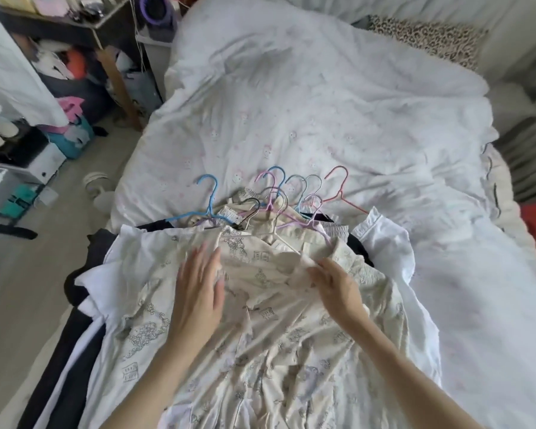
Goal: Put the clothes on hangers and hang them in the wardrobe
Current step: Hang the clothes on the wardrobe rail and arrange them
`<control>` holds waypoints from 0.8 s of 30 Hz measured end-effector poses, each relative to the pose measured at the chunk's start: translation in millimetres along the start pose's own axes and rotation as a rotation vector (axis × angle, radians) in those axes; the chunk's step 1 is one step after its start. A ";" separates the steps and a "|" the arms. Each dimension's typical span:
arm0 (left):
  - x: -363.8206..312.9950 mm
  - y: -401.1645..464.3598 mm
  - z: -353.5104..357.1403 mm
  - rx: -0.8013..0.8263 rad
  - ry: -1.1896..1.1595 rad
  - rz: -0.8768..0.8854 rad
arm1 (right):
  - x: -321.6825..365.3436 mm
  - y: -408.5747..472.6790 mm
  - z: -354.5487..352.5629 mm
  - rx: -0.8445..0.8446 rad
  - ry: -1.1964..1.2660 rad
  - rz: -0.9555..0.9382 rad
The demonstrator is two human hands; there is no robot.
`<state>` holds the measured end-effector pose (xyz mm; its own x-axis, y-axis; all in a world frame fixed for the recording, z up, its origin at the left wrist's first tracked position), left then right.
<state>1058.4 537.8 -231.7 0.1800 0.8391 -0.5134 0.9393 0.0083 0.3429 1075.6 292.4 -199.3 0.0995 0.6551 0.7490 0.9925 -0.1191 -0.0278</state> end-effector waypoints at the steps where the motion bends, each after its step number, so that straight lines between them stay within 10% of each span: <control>1: -11.5 12.3 -8.4 -0.028 0.021 0.044 | -0.6 -12.8 -21.8 -0.033 0.035 -0.004; 15: -381.1 -39.6 -45.8 0.003 -0.331 0.813 | -77.6 -302.6 -352.9 -0.737 0.001 0.055; 24: -637.0 -189.7 3.6 0.292 -0.644 0.938 | -160.3 -537.3 -502.7 -1.232 -0.185 0.303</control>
<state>766.6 -0.3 27.4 0.8727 0.0198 -0.4879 0.3770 -0.6623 0.6475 490.7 -123.7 28.4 0.4155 0.5626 0.7147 0.2175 -0.8244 0.5226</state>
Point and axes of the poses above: each hand's wrist, its own y-axis towards the middle knuckle, its own z-axis out of the palm, x = y × z, the point moved 1 cm from there along y, towards the middle knuckle, and after that the axes turned 9 degrees about -x, right-handed, at the moved point
